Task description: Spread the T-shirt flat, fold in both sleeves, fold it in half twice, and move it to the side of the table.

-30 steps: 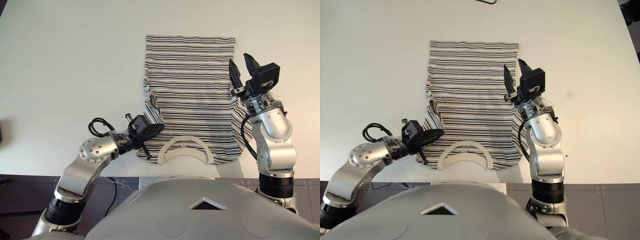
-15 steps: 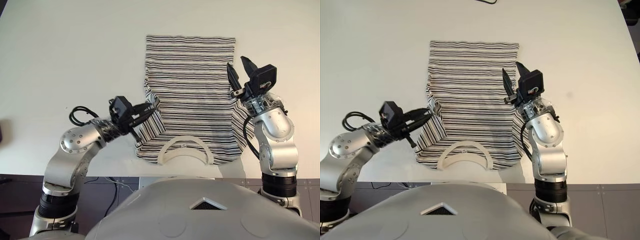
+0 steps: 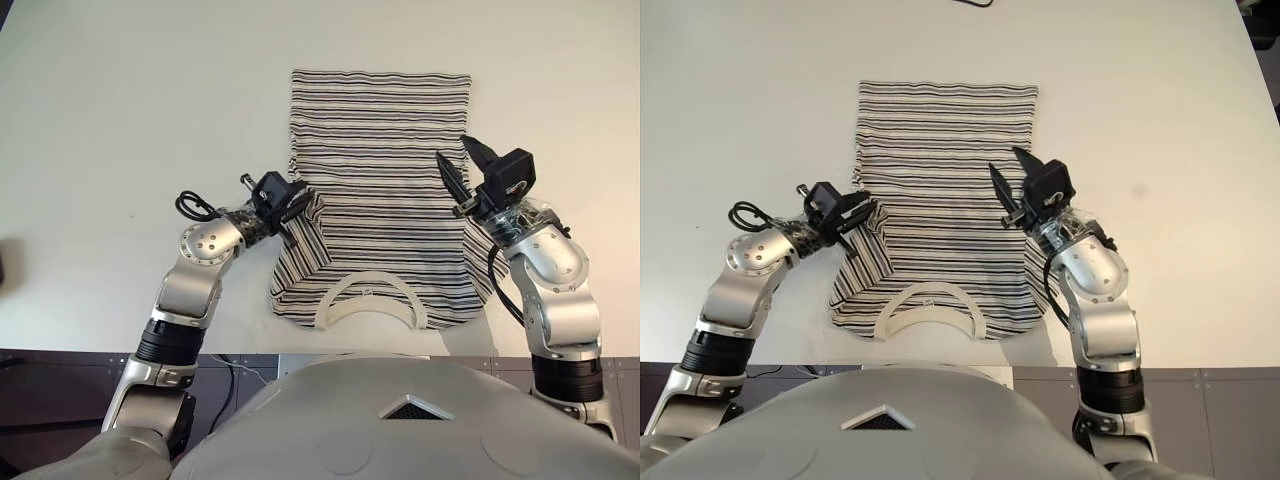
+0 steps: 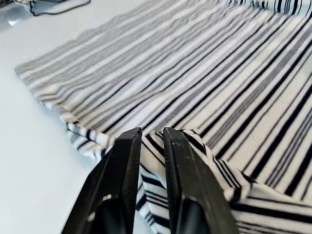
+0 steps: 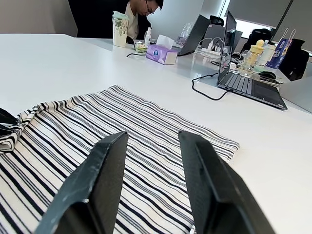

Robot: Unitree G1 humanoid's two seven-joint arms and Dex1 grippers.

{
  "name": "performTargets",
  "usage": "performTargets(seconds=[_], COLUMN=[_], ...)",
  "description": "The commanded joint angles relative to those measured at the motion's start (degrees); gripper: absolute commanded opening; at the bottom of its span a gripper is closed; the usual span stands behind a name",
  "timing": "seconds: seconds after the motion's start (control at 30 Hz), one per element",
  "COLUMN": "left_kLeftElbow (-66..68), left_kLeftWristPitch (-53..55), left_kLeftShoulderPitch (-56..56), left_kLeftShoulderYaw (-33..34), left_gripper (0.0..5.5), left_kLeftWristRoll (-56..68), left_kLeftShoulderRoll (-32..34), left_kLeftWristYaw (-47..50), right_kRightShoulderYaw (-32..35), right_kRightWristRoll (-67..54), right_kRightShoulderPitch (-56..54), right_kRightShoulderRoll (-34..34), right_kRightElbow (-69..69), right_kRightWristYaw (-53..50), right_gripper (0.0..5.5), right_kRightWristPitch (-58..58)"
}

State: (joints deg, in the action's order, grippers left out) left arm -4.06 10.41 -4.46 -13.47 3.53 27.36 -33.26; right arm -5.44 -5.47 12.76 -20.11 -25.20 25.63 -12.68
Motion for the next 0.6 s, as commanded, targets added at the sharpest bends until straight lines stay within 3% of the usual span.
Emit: performTargets(seconds=[0.03,0.3,0.43,0.6], left_kLeftElbow=[0.7,-16.1,-25.3,-26.3], left_kLeftWristPitch=[-1.4,4.9,9.6,8.9], left_kLeftShoulderPitch=[-0.2,-2.5,-4.1,-7.7], left_kLeftShoulderYaw=[0.2,9.4,8.8,7.4], left_gripper=[0.81,0.81,0.81,0.81], left_kLeftWristRoll=[-1.8,10.2,13.7,11.8], left_kLeftShoulderRoll=[0.2,-2.9,-3.4,-2.1], left_kLeftWristYaw=[0.4,1.8,2.4,2.1], right_kRightShoulderYaw=[0.1,1.1,-0.7,1.2], right_kRightWristRoll=[-2.0,-3.3,1.9,-1.9], right_kRightShoulderPitch=[3.5,10.9,9.2,6.9], right_kRightShoulderRoll=[-5.1,-12.1,-12.9,-12.6], right_kRightElbow=[0.3,6.0,14.5,16.7], right_kRightWristYaw=[6.0,15.4,14.0,14.9], right_gripper=[1.92,1.92,1.92,1.92], right_kRightWristPitch=[-0.4,3.9,6.5,3.6])
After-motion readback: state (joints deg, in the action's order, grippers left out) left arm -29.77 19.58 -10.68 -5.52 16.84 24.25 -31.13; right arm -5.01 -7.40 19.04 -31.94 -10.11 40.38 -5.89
